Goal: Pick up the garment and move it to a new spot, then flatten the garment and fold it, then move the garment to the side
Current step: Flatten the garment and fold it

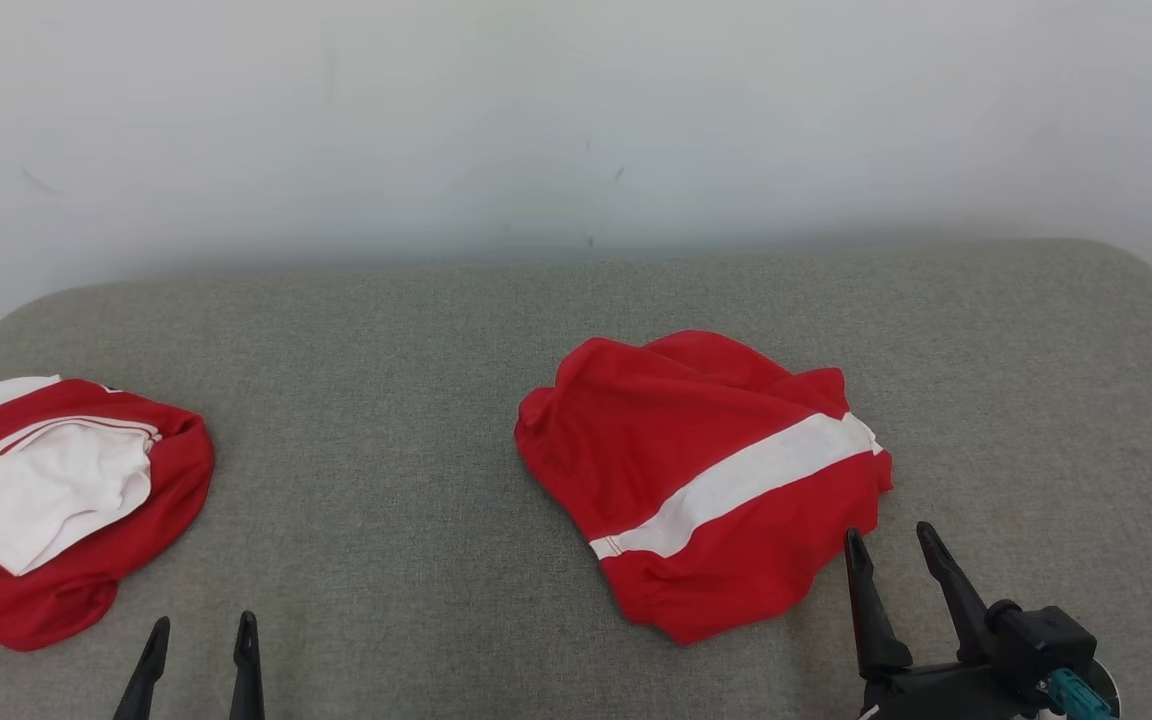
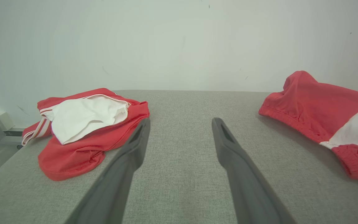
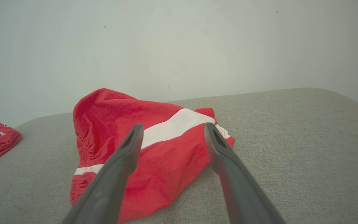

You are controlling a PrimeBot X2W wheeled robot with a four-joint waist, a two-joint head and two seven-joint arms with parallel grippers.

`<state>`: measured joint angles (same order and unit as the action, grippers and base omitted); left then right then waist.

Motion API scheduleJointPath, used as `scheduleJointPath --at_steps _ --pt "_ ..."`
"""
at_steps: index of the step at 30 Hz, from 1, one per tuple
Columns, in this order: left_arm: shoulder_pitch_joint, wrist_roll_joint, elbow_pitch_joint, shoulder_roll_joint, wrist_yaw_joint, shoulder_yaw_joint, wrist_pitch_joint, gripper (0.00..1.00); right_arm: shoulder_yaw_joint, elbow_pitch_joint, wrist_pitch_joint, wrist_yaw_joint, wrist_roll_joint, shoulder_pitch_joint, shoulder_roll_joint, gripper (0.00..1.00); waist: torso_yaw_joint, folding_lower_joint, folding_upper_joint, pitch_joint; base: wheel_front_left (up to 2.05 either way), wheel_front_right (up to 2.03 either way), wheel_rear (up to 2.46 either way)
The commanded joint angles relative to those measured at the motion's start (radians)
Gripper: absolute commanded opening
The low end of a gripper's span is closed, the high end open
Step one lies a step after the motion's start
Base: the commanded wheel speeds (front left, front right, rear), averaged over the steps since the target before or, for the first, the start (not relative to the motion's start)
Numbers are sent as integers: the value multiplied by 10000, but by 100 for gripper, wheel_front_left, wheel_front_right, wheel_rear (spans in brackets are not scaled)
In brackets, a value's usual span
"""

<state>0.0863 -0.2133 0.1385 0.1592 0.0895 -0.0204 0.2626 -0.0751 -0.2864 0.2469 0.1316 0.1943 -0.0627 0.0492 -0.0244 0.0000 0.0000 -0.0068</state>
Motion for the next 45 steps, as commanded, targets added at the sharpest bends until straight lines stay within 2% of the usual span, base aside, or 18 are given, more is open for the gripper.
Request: scheduleJointPath --at_steps 1,20,28,35,45 --pt "-59 106 27 -47 44 -39 34 100 -30 -2 22 -18 -14 17 21 100 -5 0 0 7 0 0 0" --pt "-29 157 134 -144 107 -177 34 100 -114 -85 -3 -18 29 -26 21 100 -66 0 0 -48 0 0 0" --pt "-294 34 177 -286 150 -144 34 100 -216 -68 -16 -18 77 -101 21 100 -337 0 0 -24 0 0 0" --pt "-1410 -78 565 -476 322 662 34 100 -285 -71 -31 -18 12 -209 21 100 -864 0 0 105 0 0 0" --pt "-3148 -622 2819 -616 404 2431 -256 100 -391 -57 8 -18 107 -442 21 100 -1900 0 0 654 0 0 0"
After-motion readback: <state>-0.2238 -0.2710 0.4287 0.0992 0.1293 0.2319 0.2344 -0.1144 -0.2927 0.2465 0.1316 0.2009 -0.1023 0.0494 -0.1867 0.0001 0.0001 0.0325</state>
